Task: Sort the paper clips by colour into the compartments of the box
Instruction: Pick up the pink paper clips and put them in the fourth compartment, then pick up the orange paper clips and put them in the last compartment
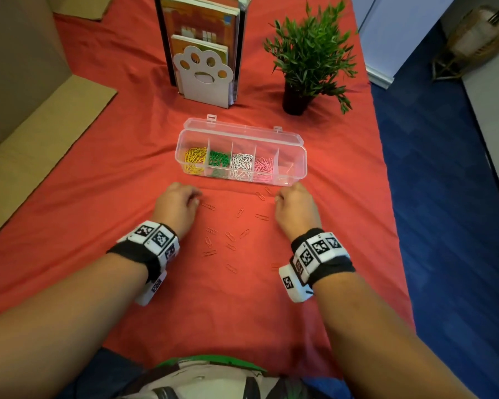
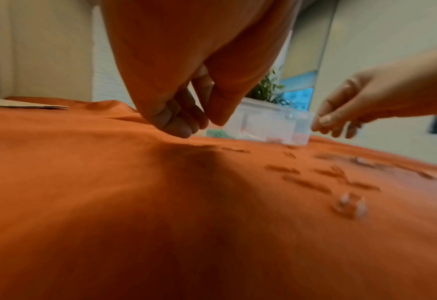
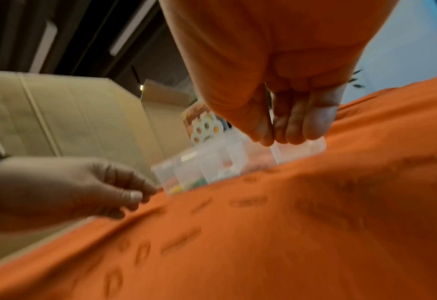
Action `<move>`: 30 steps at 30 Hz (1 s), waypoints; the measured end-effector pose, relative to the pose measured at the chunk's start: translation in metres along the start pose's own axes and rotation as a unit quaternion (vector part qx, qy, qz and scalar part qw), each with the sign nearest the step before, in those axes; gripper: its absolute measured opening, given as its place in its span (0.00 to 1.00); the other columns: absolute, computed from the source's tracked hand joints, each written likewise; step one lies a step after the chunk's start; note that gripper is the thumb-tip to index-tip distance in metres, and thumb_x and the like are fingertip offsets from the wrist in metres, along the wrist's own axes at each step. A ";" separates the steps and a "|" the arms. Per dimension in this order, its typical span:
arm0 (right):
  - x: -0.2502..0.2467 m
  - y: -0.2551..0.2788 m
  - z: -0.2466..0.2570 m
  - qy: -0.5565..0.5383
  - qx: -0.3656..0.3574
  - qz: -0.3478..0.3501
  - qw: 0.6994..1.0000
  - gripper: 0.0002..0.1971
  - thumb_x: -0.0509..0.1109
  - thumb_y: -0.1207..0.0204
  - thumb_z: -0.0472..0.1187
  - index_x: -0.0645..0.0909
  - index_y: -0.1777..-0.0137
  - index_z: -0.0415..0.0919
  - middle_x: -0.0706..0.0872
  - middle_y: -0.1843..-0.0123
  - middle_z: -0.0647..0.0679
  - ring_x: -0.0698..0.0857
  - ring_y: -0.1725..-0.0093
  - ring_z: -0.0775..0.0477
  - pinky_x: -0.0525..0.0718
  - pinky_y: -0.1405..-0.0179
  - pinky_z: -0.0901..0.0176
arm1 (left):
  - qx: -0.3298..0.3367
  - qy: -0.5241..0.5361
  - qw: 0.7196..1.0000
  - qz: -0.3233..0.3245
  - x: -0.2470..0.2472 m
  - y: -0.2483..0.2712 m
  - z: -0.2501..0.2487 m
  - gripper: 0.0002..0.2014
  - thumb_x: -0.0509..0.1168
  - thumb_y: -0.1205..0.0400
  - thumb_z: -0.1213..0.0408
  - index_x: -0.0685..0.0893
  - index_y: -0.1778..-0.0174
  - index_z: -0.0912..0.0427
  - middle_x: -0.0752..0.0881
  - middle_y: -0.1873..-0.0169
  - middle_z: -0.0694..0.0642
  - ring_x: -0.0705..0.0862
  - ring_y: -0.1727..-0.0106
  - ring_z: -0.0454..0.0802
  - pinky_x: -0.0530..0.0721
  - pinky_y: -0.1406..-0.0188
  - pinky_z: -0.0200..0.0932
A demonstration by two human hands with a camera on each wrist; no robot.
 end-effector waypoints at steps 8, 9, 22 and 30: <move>0.035 -0.008 0.035 0.099 -0.035 0.029 0.994 0.14 0.64 0.25 0.28 0.77 0.39 0.31 0.76 0.39 0.39 0.75 0.38 0.38 0.83 0.47 0.45 | 0.145 -0.093 0.981 0.092 0.013 -0.001 -0.005 0.13 0.63 0.23 0.70 0.87 0.45 0.58 0.85 0.53 0.61 0.83 0.48 0.62 0.83 0.49 0.51; 0.035 -0.007 0.039 0.110 -0.043 0.028 0.993 0.14 0.62 0.26 0.27 0.77 0.40 0.30 0.75 0.39 0.38 0.75 0.39 0.37 0.83 0.47 0.44 | 0.150 -0.109 0.978 0.098 0.013 0.000 -0.005 0.12 0.62 0.22 0.68 0.87 0.46 0.57 0.85 0.54 0.61 0.83 0.49 0.62 0.83 0.52 0.51; 0.021 0.005 0.018 -0.193 0.133 0.105 0.966 0.13 0.57 0.28 0.27 0.82 0.55 0.39 0.79 0.55 0.42 0.80 0.58 0.42 0.81 0.50 0.51 | -0.055 0.096 0.981 0.158 0.011 0.013 0.001 0.08 0.58 0.20 0.70 0.81 0.54 0.56 0.85 0.57 0.63 0.85 0.60 0.61 0.82 0.58 0.47; 0.014 0.015 -0.004 -0.225 0.182 0.089 0.953 0.09 0.63 0.27 0.33 0.78 0.65 0.47 0.82 0.62 0.49 0.79 0.64 0.49 0.75 0.62 0.62 | -0.342 0.533 0.742 0.218 -0.011 0.034 -0.011 0.11 0.50 0.24 0.67 0.73 0.69 0.56 0.76 0.77 0.51 0.79 0.75 0.48 0.80 0.70 0.39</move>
Point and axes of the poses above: each hand's wrist, its own y-axis away from the middle knuckle, its own x-axis out of the palm, z = x × y, the point moved 1 cm from there along -y, towards the middle knuckle
